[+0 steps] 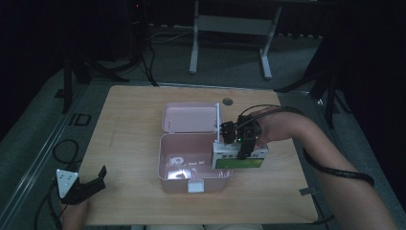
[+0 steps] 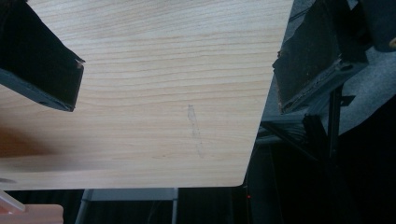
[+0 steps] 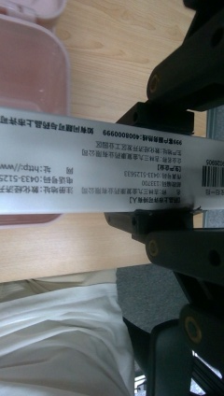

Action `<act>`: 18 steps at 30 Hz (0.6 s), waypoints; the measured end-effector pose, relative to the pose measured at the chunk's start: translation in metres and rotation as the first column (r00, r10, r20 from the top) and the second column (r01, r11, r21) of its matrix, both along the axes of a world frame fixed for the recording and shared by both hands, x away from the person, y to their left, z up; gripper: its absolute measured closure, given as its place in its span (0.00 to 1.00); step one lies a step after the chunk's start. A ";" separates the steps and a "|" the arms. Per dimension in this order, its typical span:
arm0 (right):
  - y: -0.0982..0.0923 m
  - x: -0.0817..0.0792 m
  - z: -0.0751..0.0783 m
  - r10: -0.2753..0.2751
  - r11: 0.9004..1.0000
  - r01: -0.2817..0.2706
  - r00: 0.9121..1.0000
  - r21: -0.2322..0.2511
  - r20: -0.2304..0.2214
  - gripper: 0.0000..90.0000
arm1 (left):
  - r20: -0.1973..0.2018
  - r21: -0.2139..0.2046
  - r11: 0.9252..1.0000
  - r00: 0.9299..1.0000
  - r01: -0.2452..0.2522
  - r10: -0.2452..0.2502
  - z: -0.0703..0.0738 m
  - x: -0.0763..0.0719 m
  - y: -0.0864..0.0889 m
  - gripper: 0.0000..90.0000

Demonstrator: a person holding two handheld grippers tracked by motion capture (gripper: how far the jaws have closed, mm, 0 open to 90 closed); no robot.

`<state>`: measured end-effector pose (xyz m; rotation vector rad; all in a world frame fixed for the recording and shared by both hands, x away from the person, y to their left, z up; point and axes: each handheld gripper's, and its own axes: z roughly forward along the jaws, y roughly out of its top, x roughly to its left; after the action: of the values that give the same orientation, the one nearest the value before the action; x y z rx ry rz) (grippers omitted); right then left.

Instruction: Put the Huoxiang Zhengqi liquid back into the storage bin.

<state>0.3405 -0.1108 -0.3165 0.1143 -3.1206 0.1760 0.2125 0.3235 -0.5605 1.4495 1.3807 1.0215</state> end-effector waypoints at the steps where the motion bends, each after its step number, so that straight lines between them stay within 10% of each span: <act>1: 0.002 0.000 0.000 0.000 1.000 0.000 1.000 -0.001 -0.003 0.69 | 0.001 0.000 1.000 1.000 0.001 -0.001 0.000 0.000 0.000 0.02; 18: 0.050 -0.001 -0.007 0.051 0.999 -0.051 0.999 0.004 -0.004 0.69 | 0.001 -0.001 1.000 1.000 0.001 -0.001 0.000 0.000 0.000 0.02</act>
<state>0.3393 -0.0611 -0.3233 0.1940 -3.1161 0.1708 0.2128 0.3239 -0.5605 1.4485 1.3789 1.0206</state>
